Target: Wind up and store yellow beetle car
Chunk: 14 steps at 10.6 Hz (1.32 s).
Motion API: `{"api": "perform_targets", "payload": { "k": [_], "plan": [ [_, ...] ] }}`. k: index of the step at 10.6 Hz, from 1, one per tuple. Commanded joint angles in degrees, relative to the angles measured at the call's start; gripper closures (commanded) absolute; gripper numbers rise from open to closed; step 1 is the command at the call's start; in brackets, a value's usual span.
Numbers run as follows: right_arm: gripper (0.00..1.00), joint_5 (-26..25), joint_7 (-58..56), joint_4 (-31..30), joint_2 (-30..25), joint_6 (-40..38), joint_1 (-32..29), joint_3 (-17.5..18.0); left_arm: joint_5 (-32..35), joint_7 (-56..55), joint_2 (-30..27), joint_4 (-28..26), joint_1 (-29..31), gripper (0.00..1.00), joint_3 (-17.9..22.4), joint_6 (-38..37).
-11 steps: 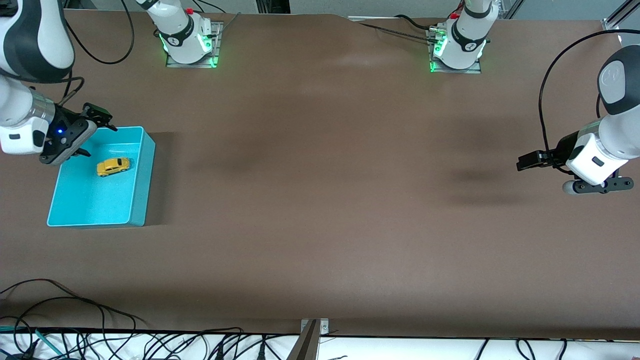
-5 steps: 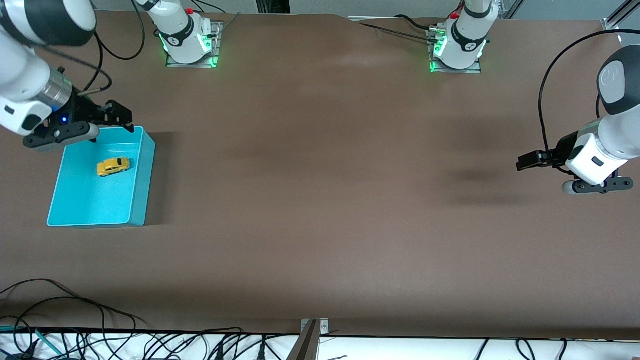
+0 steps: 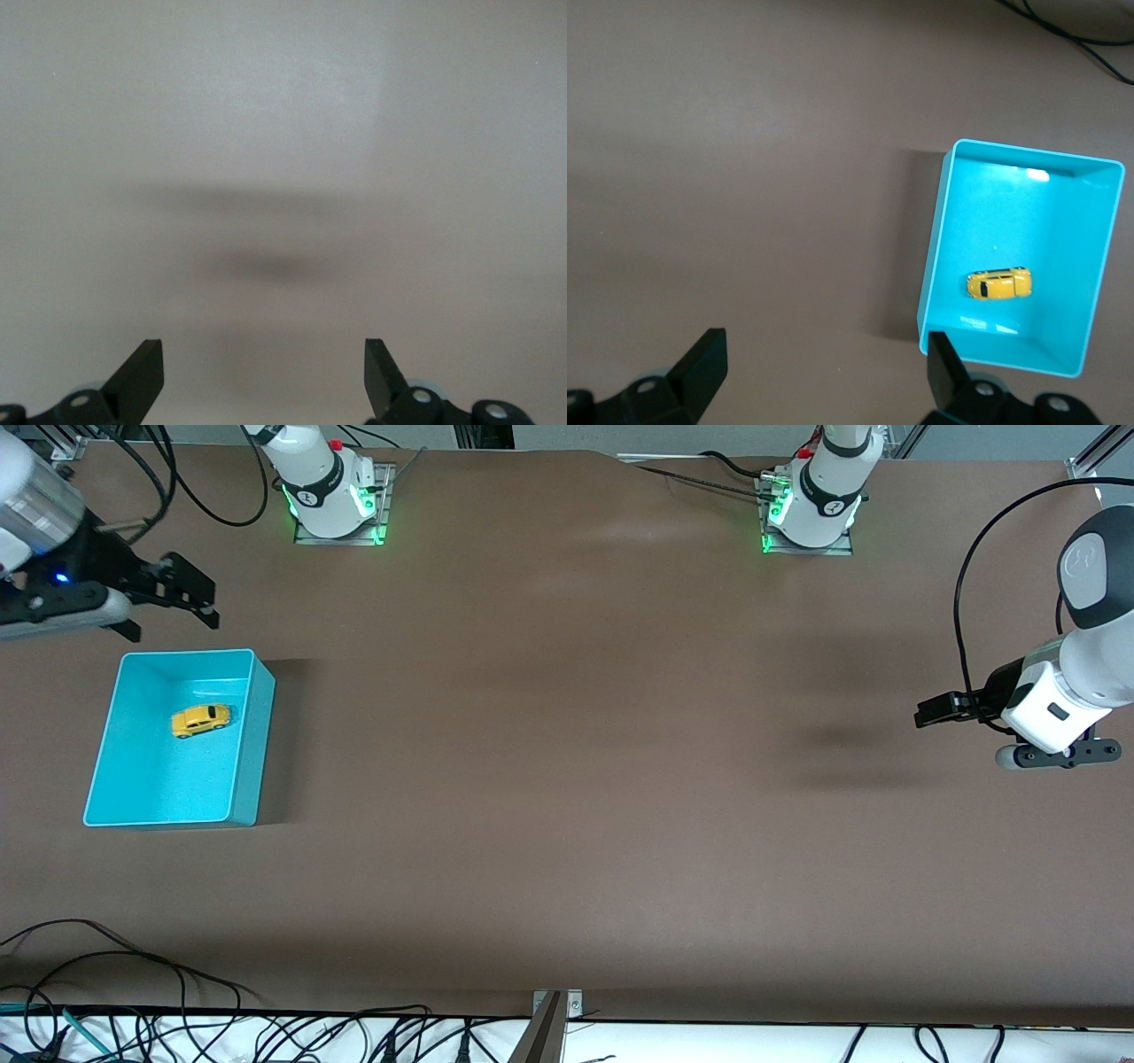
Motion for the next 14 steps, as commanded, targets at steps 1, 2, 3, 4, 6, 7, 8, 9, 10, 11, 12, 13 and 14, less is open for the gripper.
{"api": "perform_targets", "payload": {
  "k": [1,2,3,4,6,7,8,9,10,11,12,13,14],
  "plan": [
    [0.00,-1.1,1.7,5.0,3.7,-3.0,0.5,0.0,0.2,-0.1,0.2,0.5,-0.4,0.00,0.2,-0.7],
    [0.00,-1.2,1.7,5.2,3.7,-3.2,0.6,0.0,0.3,-0.1,0.2,0.5,-0.4,0.00,0.2,-0.7],
    [0.00,-0.7,1.8,5.2,3.7,-3.1,0.6,-0.1,0.3,-0.1,0.2,0.5,-0.4,0.00,0.2,-0.7],
    [0.00,-0.8,1.8,5.1,3.7,-3.2,0.7,-0.1,0.3,-0.1,0.2,0.5,-0.4,0.00,0.2,-0.7],
    [0.00,-1.2,1.6,4.9,3.8,-3.3,0.6,-0.1,0.3,-0.1,0.2,0.5,-0.4,0.00,0.2,-0.7],
    [0.00,-1.3,1.5,4.8,3.9,-3.6,0.5,-0.2,0.3,-0.2,0.2,0.5,-0.4,0.00,0.2,-0.7],
    [0.00,-1.8,1.2,5.2,4.2,-3.7,0.4,-0.3,0.3,-0.1,0.2,0.5,-0.4,0.00,0.1,-0.7],
    [0.00,-2.7,1.3,4.8,4.4,-3.7,0.4,-0.3,0.2,-0.2,0.2,0.5,-0.4,0.00,0.2,-0.7],
    [0.00,-4.5,1.1,5.3,4.5,-5.2,0.5,-0.3,0.3,-0.2,0.2,0.5,-0.4,0.00,0.2,-0.7],
    [0.00,-6.2,1.4,5.4,4.4,-6.3,0.5,-0.3,0.3,-0.2,0.2,0.5,-0.4,0.00,0.2,-0.7],
    [0.00,-6.5,1.6,5.4,4.3,-7.2,0.5,-0.3,0.3,-0.2,0.2,0.5,-0.4,0.00,0.2,-0.7],
    [0.00,-6.5,1.6,5.5,4.3,-7.2,0.5,-0.3,0.2,-0.2,0.2,0.5,-0.4,0.00,0.2,-0.7],
    [0.00,-6.5,1.6,5.6,4.3,-7.1,0.5,-0.3,0.3,-0.2,0.2,0.5,-0.4,0.00,0.2,-0.7]
  ]
}}
